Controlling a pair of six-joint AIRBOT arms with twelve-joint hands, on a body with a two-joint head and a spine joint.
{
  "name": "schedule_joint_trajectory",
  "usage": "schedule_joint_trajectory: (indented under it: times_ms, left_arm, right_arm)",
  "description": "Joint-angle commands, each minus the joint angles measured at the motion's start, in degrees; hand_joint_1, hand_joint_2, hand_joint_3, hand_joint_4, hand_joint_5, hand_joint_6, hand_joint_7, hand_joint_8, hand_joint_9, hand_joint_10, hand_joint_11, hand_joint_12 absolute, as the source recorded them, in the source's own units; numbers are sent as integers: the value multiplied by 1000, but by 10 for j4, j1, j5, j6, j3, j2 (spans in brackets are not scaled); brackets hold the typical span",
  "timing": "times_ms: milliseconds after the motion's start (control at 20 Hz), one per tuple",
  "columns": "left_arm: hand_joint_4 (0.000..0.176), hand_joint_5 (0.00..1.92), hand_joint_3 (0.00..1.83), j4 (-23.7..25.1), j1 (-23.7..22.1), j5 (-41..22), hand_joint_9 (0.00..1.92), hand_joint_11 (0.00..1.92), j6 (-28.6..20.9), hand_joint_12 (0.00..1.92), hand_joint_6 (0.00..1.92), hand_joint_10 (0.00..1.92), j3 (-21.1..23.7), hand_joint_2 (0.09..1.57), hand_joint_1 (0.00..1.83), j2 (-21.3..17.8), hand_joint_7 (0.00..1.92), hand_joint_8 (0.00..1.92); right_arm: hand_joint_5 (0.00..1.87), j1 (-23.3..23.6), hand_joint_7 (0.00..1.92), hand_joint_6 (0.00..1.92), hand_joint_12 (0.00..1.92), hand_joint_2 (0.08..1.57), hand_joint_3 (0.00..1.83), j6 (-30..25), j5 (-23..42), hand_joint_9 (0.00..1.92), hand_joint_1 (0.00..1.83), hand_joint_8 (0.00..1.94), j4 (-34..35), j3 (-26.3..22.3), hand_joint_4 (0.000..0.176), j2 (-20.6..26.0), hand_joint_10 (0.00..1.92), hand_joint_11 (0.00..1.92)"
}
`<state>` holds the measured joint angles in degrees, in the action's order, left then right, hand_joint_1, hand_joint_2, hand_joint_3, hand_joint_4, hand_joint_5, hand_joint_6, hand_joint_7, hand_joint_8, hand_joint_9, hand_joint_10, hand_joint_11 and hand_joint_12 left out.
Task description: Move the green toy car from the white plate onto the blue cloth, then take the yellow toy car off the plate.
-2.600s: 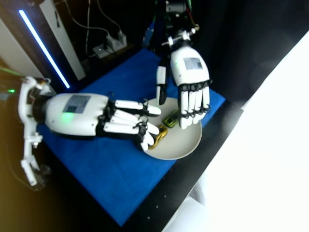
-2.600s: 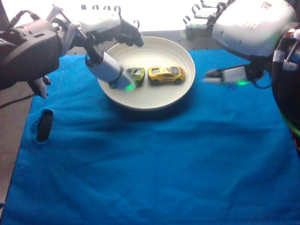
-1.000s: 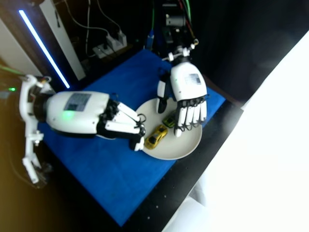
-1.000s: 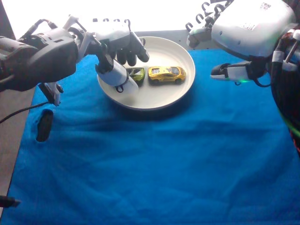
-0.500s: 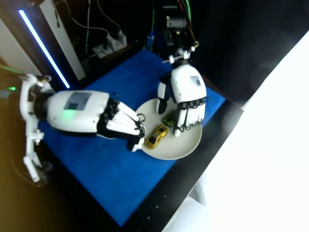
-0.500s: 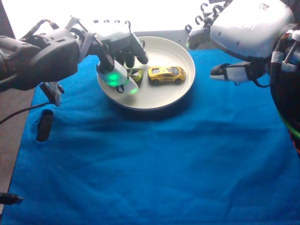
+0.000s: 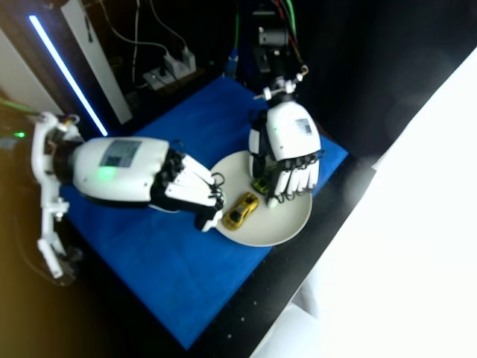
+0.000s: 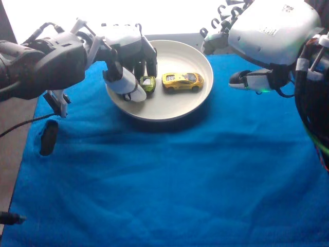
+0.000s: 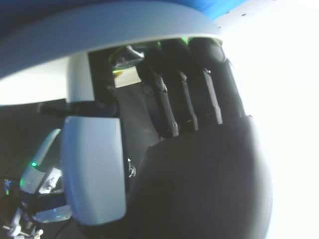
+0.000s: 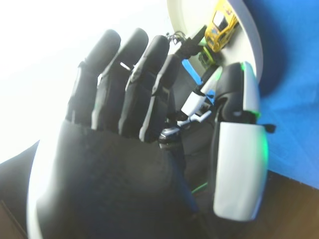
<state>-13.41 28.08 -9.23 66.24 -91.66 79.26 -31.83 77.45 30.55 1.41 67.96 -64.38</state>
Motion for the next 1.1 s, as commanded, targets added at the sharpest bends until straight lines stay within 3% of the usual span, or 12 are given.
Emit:
schedule_joint_trajectory:
  times_ms: [0,50,300,400,500,550,750,800,900,950,1000,1050]
  left_arm:
    - [0,777,0,-1,-4,-53,668,267,-1,1754,1175,1564,-3,1214,1345,4,799,1315]
    - [0,794,1,-2,-4,-53,618,153,-1,1744,1198,1586,-3,1221,1340,3,784,1328]
    - [0,781,0,-7,-2,-67,575,206,-1,1641,1292,1609,10,1239,1331,-6,752,1306]
    - [0,800,0,-7,-3,-84,647,395,0,1639,1246,1597,25,1224,1337,-18,754,1244]
    - [0,757,0,-7,-3,-104,800,626,0,1572,1247,1456,47,1194,1354,-35,813,1185]
    - [0,759,0,-5,-4,-115,811,631,0,1571,1235,1448,60,1187,1357,-46,838,1158]
    - [0,783,1,20,-4,-171,689,296,0,1817,1280,1489,133,1202,1346,-106,844,1225]
    - [0,813,0,29,-2,-187,761,564,0,1899,1033,1576,153,1194,1356,-122,844,1293]
    - [0,781,2,41,10,-222,681,421,0,1838,1129,1576,194,1213,1346,-153,804,1363]
    - [0,789,2,51,20,-249,637,328,0,1904,1129,1578,225,1221,1342,-177,803,1435]
    - [0,797,0,59,33,-273,657,362,0,1877,1150,1541,255,1212,1344,-200,827,1382]
    - [0,784,0,65,46,-297,738,515,0,1760,1164,1460,281,1190,1354,-221,882,1266]
  right_arm:
    - [711,9,797,360,1597,953,0,3,73,559,1157,400,-1,-1,0,1,955,297]
    - [709,9,798,361,1594,956,2,3,74,559,1159,401,-1,-2,0,1,952,292]
    - [692,9,805,418,1615,957,0,3,76,589,1199,466,-1,-3,0,2,994,354]
    - [707,9,763,409,1648,957,0,3,76,559,1215,582,-1,-3,0,2,1072,348]
    - [700,9,729,425,1671,966,3,3,77,540,1190,636,-1,-3,0,2,1092,321]
    - [695,9,729,424,1672,968,3,3,77,536,1188,638,-1,-3,0,2,1090,307]
    - [676,9,703,422,1657,981,4,3,77,514,1170,625,1,-3,0,2,1051,244]
    - [687,9,732,426,1629,972,0,3,77,547,1172,586,2,-3,0,2,1002,275]
    - [680,9,745,402,1569,981,2,3,77,555,1154,433,4,-4,0,4,887,283]
    - [676,9,738,397,1563,987,4,3,77,549,1164,410,5,-4,0,5,873,279]
    - [672,8,747,384,1545,998,4,3,76,562,1156,369,6,-4,0,6,842,290]
    - [680,8,789,361,1574,998,2,3,76,582,1164,363,7,-5,0,7,868,293]
